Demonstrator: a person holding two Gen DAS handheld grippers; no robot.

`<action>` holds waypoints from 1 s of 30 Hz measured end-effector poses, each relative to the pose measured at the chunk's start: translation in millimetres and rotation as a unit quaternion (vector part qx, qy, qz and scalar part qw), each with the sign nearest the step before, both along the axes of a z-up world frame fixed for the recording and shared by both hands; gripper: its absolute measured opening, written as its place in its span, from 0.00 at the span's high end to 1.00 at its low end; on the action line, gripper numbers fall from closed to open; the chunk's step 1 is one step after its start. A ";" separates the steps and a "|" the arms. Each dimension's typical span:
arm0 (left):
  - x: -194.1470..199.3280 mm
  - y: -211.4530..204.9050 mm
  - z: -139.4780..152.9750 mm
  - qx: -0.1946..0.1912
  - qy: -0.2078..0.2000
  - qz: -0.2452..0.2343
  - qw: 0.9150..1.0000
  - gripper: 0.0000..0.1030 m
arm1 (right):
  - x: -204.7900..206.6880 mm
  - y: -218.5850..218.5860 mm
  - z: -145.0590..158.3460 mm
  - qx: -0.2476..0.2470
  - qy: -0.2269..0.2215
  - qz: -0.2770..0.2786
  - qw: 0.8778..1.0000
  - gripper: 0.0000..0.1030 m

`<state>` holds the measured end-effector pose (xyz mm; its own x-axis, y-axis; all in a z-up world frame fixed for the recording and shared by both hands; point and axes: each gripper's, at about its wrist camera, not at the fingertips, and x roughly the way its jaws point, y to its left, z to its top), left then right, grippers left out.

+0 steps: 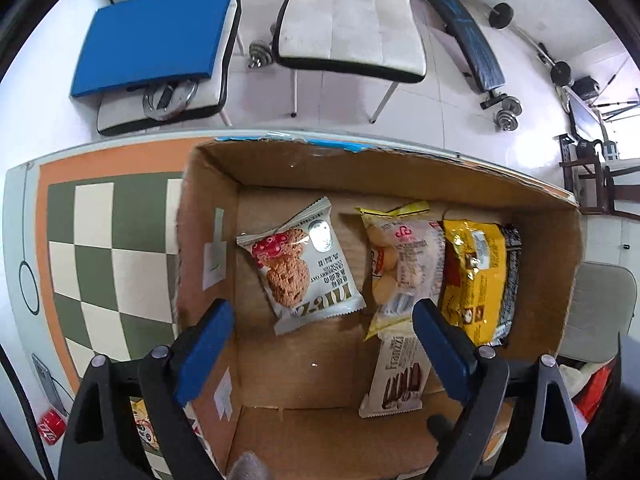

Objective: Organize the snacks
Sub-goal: 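Lower both packets into the box and open both grippers, then grasp the red spicy strip packet with right gripper while left grasps red-white fish pouch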

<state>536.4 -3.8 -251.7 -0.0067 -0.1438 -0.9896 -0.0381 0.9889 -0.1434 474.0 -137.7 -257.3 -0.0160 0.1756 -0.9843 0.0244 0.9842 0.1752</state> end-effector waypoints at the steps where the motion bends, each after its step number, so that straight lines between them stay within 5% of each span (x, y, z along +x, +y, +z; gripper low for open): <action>1: -4.3 0.5 5.5 -0.002 -0.007 0.001 1.000 0.11 | 0.6 -3.1 4.4 -0.001 -0.007 -0.002 1.000 0.08; 6: -41.2 2.0 42.7 -0.016 -0.056 -0.001 0.998 0.11 | -6.5 -7.3 32.7 -0.008 -0.055 0.003 0.998 0.06; 10: -91.0 11.4 71.0 0.015 -0.104 0.019 0.994 0.11 | -27.3 -12.3 50.5 0.002 -0.079 0.010 0.997 0.06; 14: -152.0 28.3 72.0 0.012 -0.115 0.061 0.991 0.11 | -67.7 -19.6 58.5 0.013 -0.088 0.009 0.996 0.06; 18: -208.8 43.5 39.9 0.017 -0.081 0.095 0.992 0.11 | -109.8 -24.5 47.6 0.032 -0.069 0.019 0.997 0.06; 23: -248.0 68.0 -24.7 0.008 -0.004 0.149 0.989 0.11 | -144.3 -27.3 -3.2 0.028 -0.019 0.008 0.999 0.06; 30: -256.7 114.5 -102.6 -0.061 0.082 0.280 0.955 0.11 | -157.3 -17.4 -68.9 0.009 0.029 -0.010 1.000 0.13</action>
